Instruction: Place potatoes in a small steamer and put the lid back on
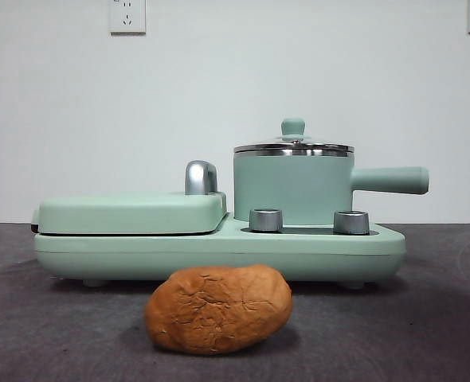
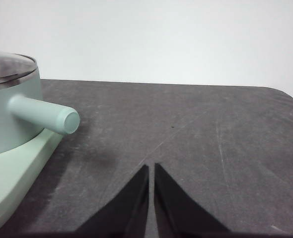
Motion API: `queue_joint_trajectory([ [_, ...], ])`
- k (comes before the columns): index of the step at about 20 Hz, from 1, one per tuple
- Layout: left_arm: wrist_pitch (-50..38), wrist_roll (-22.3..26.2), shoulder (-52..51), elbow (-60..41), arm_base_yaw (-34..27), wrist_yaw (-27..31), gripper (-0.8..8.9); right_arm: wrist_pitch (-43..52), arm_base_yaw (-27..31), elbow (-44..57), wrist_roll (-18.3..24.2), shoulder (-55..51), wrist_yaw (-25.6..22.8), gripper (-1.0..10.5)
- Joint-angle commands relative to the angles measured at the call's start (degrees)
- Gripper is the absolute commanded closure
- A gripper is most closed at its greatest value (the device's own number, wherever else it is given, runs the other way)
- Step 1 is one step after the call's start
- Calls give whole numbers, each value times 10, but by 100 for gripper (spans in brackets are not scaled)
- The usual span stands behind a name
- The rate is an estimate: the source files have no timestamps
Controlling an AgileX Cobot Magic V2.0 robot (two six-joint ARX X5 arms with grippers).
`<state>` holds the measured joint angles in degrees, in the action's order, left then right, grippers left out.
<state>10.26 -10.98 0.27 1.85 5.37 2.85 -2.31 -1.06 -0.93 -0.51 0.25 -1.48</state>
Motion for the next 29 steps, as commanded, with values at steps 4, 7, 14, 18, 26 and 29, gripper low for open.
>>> queue_joint_trajectory([
  [4, -14, -141, 0, -11, 1, -1, 808, 6, 0, 2, -68, 0, 2, 931],
  [7, -16, -213, 0, -10, 1, -1, 808, 7, 0, 2, -133, 0, 11, 932],
  [14, -90, -253, 0, -10, 1, -63, 808, 47, 0, 2, -235, 0, 102, 931],
  [18, -169, -254, 0, -10, 1, -120, 808, 114, 0, 0, -251, 0, 166, 932],
  [26, -199, -329, 3, 57, 1, -130, 804, 50, 0, -100, -320, 5, 171, 933],
  [29, -98, -320, 18, 127, 1, -130, 804, -6, 0, -161, -305, 24, 188, 933],
])
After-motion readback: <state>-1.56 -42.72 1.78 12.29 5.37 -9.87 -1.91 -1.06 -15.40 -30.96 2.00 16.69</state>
